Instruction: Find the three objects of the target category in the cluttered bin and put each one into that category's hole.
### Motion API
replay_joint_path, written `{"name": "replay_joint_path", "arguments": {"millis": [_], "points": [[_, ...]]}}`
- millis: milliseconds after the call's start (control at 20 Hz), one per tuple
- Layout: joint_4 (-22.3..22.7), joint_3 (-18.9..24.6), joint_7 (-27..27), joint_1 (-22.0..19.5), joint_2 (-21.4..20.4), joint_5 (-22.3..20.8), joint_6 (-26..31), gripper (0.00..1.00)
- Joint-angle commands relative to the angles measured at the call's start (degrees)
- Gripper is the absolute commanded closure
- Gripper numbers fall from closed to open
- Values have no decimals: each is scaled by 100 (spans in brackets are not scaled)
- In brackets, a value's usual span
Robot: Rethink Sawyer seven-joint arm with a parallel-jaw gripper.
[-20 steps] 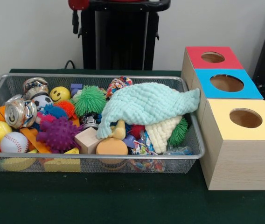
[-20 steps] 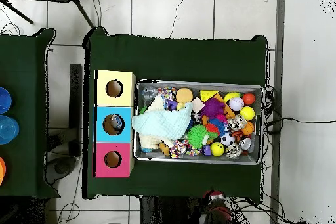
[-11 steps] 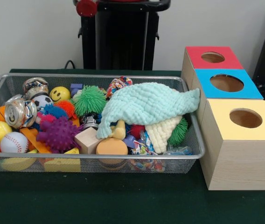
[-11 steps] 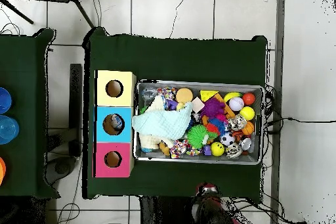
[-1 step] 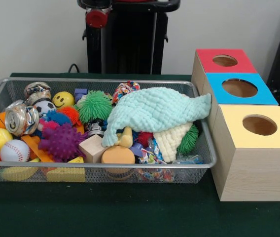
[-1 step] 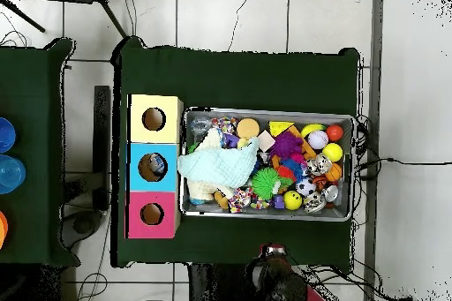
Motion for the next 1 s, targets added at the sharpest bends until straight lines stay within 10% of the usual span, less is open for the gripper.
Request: {"name": "replay_joint_path", "arguments": {"millis": [50,400,1000], "points": [[-613,670,1123,-211,572,321,-923,0],[-534,666,673,-855,631,-228,-1194,0],[-1166,-453,-874,-813,155,-1659,139,0]]}}
